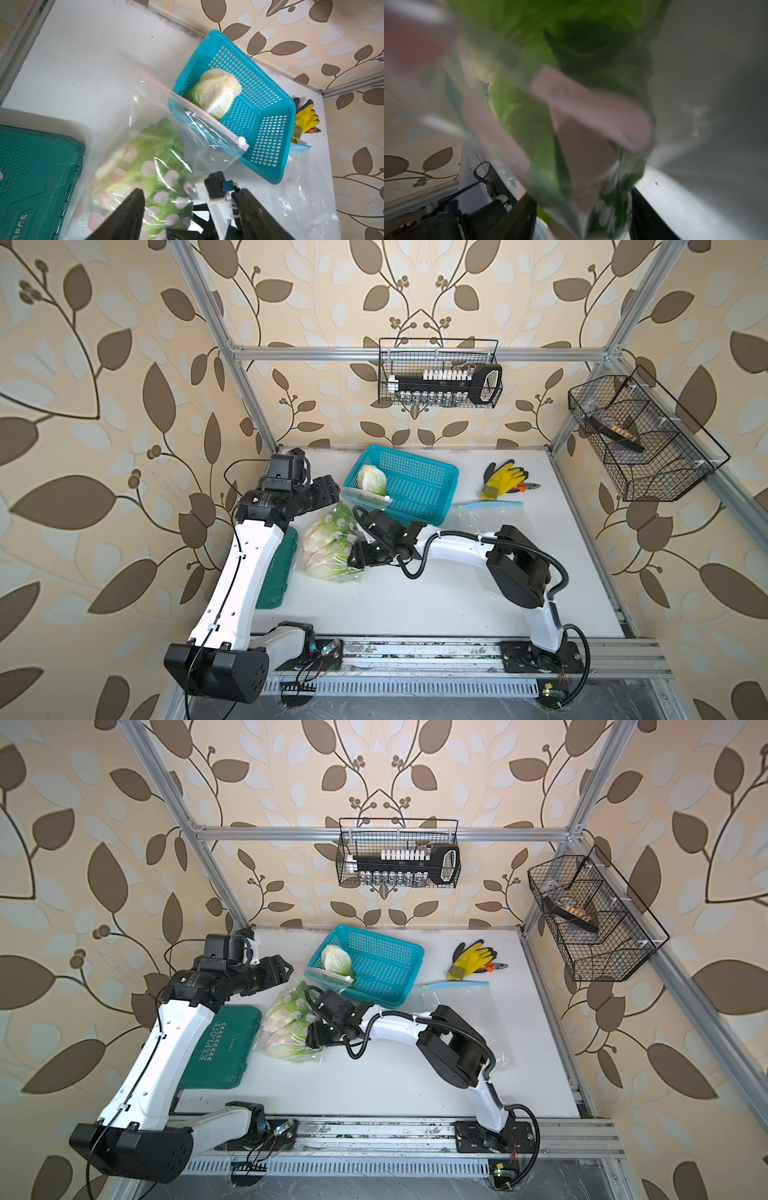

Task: Put the chinese cabbages into a zipper bag and zip it
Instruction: Move the zipper food storage bag to the center of the board, then adjust the basket at the center of the board.

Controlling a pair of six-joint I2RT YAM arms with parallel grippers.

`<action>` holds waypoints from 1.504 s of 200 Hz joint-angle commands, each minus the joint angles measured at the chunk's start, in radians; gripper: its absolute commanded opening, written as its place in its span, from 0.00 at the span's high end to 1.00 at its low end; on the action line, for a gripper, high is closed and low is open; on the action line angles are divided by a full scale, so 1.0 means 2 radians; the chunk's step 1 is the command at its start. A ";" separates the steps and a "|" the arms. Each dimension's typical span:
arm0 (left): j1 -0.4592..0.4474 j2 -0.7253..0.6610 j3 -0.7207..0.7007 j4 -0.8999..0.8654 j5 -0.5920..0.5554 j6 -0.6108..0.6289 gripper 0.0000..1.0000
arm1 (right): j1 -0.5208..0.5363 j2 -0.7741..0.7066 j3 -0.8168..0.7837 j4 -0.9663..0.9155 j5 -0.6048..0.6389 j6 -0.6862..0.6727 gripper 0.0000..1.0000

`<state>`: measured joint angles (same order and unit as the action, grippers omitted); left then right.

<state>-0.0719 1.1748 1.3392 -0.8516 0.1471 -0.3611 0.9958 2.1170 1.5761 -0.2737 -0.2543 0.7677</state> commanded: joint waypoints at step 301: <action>-0.179 0.010 -0.042 0.081 0.003 -0.014 0.27 | -0.356 -0.109 0.003 -0.286 0.219 -0.273 0.11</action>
<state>-0.3851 1.1862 1.2655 -0.7242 0.1284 -0.3779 0.2741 1.7596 1.5097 -0.7551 0.1467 0.3283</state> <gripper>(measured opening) 0.733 0.892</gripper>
